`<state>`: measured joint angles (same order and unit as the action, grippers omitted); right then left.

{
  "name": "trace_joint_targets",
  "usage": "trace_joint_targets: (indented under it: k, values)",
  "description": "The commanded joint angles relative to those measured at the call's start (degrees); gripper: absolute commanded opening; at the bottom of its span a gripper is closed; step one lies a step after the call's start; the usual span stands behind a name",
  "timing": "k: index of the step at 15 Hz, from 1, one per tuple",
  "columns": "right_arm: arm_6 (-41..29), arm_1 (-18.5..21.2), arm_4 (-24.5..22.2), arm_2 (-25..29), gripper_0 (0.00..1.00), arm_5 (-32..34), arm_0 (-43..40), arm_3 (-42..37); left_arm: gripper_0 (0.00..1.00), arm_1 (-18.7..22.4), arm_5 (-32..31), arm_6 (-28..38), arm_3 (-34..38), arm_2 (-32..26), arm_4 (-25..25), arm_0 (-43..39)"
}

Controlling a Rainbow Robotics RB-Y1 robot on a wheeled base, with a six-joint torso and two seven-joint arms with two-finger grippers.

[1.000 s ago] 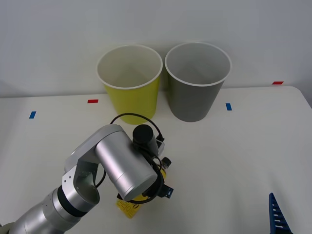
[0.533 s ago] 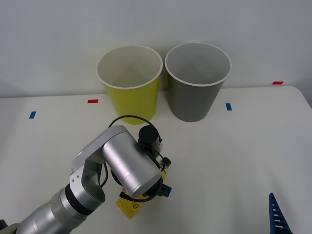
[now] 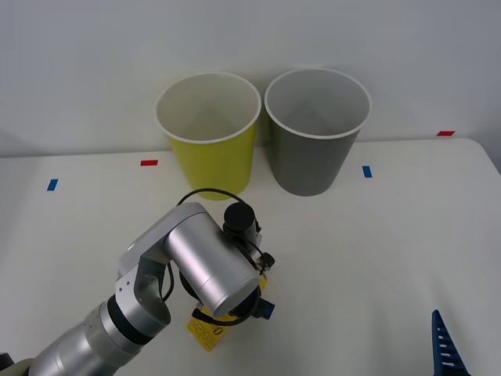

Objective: Put cans in the gray bin and PET bottles in the light green bin.

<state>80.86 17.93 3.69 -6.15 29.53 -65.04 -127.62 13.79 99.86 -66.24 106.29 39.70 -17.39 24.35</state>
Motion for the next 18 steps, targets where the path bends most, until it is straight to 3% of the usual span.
trace_joint_targets:
  k: [1,2,3,4,5,13,18]
  values:
    - [0.00,0.00,0.00,0.00,1.00,0.00,0.00,0.00,1.00,0.01,-0.02,-0.73,-0.03,-0.07,-0.01,0.00]
    - [0.00,0.00,0.00,0.00,1.00,0.00,0.00,0.00,0.96,0.01,-0.02,-0.91,-0.03,0.02,0.07,0.00]
    - [0.00,0.00,0.00,0.00,1.00,0.00,0.00,0.00,0.66,-0.16,-0.28,-1.00,-0.03,-0.07,0.25,0.00]
    - [0.00,0.00,0.00,0.00,1.00,0.00,0.00,0.00,0.07,-0.16,-0.37,-1.17,-0.03,0.02,0.34,0.00]
    - [0.00,0.00,0.00,0.00,1.00,0.00,0.00,0.00,0.00,-0.43,-0.54,-1.61,0.05,-0.07,0.34,0.00]
    - [0.00,0.00,0.00,0.00,1.00,0.00,0.00,0.00,0.00,-0.43,-1.16,-2.40,1.20,0.02,0.78,0.00]
    - [0.00,0.00,0.00,0.00,1.00,0.00,0.00,0.00,0.00,3.70,-8.54,-5.04,11.92,-1.91,2.53,-4.13]
